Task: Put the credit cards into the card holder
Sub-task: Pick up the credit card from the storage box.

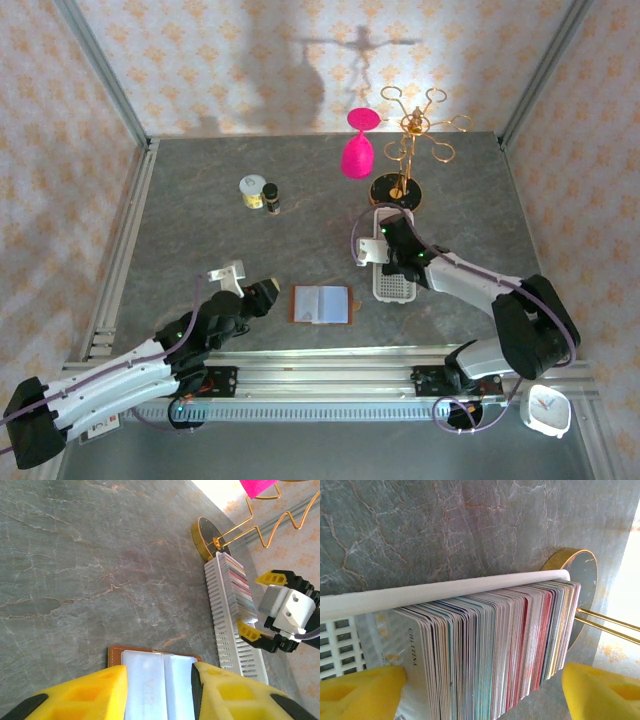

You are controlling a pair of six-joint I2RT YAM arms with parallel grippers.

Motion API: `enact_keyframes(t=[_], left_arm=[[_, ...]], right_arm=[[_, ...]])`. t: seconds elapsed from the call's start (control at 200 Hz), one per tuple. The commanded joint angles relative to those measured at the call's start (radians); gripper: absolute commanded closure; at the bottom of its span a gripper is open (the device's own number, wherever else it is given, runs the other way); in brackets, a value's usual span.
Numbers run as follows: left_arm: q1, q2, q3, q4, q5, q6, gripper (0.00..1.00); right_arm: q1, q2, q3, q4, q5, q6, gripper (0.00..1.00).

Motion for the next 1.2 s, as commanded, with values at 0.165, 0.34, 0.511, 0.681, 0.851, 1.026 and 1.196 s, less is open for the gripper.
enact_keyframes(t=[0.165,0.34,0.511,0.681,0.851,1.026,1.196], left_arm=[[-0.007,-0.019,0.006,-0.031,0.004,-0.014,0.61],[-0.007,-0.019,0.002,-0.029,0.003,-0.019,0.62],[-0.008,-0.019,0.003,-0.031,0.002,-0.02,0.62],[-0.007,-0.024,0.002,-0.033,0.001,-0.019,0.62],[-0.007,-0.038,-0.006,-0.023,0.002,-0.026,0.62],[-0.008,-0.042,-0.006,-0.034,0.002,-0.031,0.62],[-0.007,-0.041,-0.004,-0.03,0.008,-0.037,0.62]], right_arm=[[-0.006,0.042,0.048,-0.057,-0.025,0.025,0.03],[-0.007,0.044,0.037,-0.033,-0.014,0.017,0.03],[-0.006,0.048,0.046,-0.022,0.024,0.017,0.09],[-0.007,0.012,0.041,-0.042,0.024,0.017,0.12],[-0.007,-0.006,0.039,-0.066,0.024,0.017,0.17],[-0.006,-0.013,0.042,-0.08,0.02,0.02,0.25],[-0.007,-0.015,0.045,-0.096,0.008,0.021,0.31]])
